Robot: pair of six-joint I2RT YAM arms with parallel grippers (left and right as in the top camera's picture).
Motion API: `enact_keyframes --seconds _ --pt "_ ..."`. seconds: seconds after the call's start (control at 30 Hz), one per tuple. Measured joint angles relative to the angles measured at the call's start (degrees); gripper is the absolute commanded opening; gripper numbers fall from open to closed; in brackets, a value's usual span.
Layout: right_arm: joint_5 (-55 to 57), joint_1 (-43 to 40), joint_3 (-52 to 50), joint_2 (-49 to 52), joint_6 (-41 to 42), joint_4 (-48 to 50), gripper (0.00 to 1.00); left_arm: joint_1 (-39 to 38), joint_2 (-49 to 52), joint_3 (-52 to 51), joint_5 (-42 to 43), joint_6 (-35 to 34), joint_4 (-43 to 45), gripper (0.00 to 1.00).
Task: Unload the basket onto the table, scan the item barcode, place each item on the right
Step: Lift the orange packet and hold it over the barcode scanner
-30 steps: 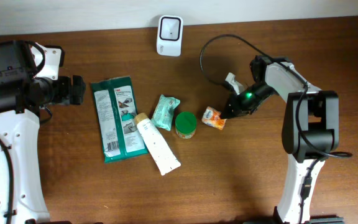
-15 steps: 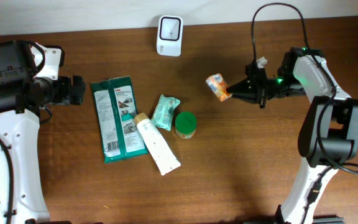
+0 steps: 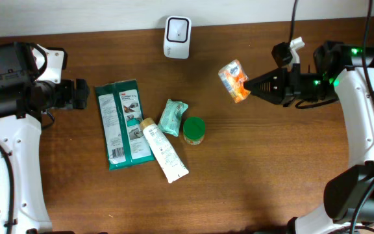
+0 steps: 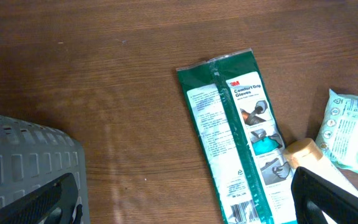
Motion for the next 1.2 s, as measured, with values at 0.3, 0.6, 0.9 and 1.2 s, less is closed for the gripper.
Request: enact_keyframes --seconds 0.3,0.6,0.9,1.2 --pt "30.1 8.17 0.57 0.02 14.19 18.4 0.04 0.02 0.0 0.0 0.0 0.0 -0.02 0.99" --pt "70.86 26.58 19.1 3.85 29.07 39.76 0.04 0.02 0.0 0.0 -0.02 0.0 0.02 0.99" --pt "98.44 33.44 19.45 24.72 20.68 73.29 0.04 0.02 0.0 0.02 -0.04 0.0 0.02 0.99" --pt "104.41 33.48 19.1 37.62 10.34 97.79 0.04 0.0 0.0 0.02 0.0 0.0 -0.02 0.99"
